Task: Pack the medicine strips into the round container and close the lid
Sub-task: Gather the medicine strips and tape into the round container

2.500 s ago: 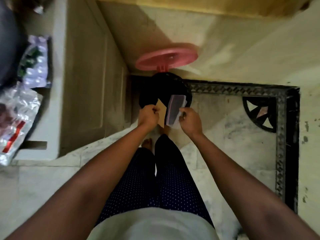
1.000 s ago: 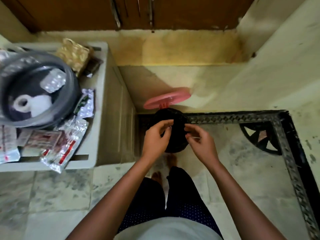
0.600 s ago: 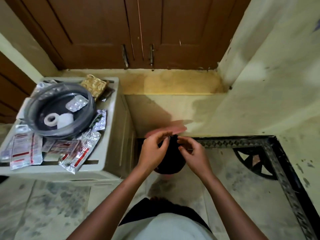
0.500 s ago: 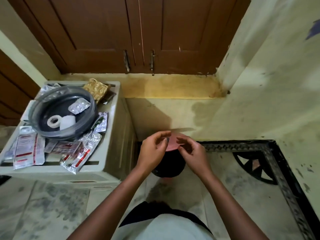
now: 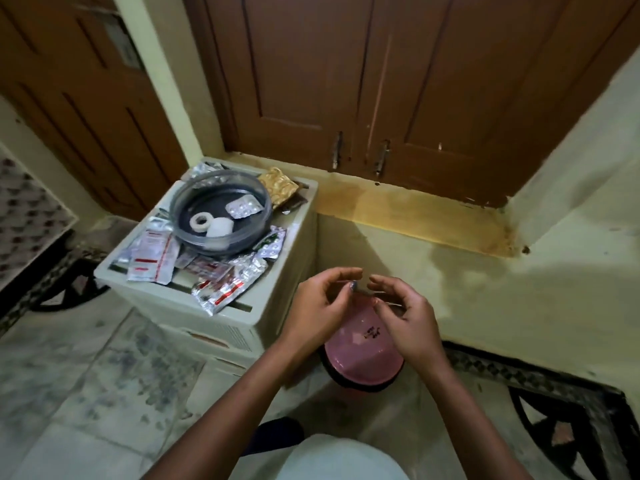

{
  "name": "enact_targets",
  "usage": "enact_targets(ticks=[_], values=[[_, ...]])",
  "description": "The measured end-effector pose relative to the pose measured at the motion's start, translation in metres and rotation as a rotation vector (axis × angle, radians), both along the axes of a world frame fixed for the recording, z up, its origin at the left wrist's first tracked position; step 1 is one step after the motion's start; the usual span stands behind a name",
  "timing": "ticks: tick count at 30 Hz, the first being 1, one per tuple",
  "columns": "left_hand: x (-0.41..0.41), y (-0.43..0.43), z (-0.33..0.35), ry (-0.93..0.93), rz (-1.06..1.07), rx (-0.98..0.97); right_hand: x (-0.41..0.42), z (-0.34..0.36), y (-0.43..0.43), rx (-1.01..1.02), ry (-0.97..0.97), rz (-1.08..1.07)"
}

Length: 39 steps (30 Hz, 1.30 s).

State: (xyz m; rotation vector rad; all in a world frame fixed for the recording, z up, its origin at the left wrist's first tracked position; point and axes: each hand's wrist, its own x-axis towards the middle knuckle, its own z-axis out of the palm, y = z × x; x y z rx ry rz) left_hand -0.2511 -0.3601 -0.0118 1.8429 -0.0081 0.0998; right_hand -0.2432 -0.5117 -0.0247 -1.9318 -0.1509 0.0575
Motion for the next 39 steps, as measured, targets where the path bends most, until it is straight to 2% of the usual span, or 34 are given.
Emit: enact_targets(ticks=[5, 13, 22, 31, 33, 37, 39], values=[[-0.004, 0.047, 0.012, -0.029, 0.097, 0.02, 0.011, 0.024, 0.039, 0.044, -0.042, 0.142], [0.003, 0.141, 0.03, -0.091, 0.185, -0.061, 0.036, 0.031, 0.13, 0.019, -0.124, 0.194], [0.031, 0.279, 0.029, -0.086, 0.154, 0.068, 0.049, 0.025, 0.259, -0.113, -0.15, 0.19], [0.05, 0.342, 0.02, -0.022, 0.001, 0.089, 0.032, 0.019, 0.316, -0.193, -0.145, -0.014], [0.054, 0.343, 0.014, 0.004, -0.029, 0.168, 0.027, 0.025, 0.317, -0.214, -0.125, -0.068], [0.057, 0.348, -0.005, 0.002, -0.077, 0.564, 0.021, 0.036, 0.312, -0.323, -0.073, -0.154], [0.054, 0.352, -0.014, -0.013, -0.059, 0.69, 0.02, 0.034, 0.308, -0.401, -0.057, -0.221]])
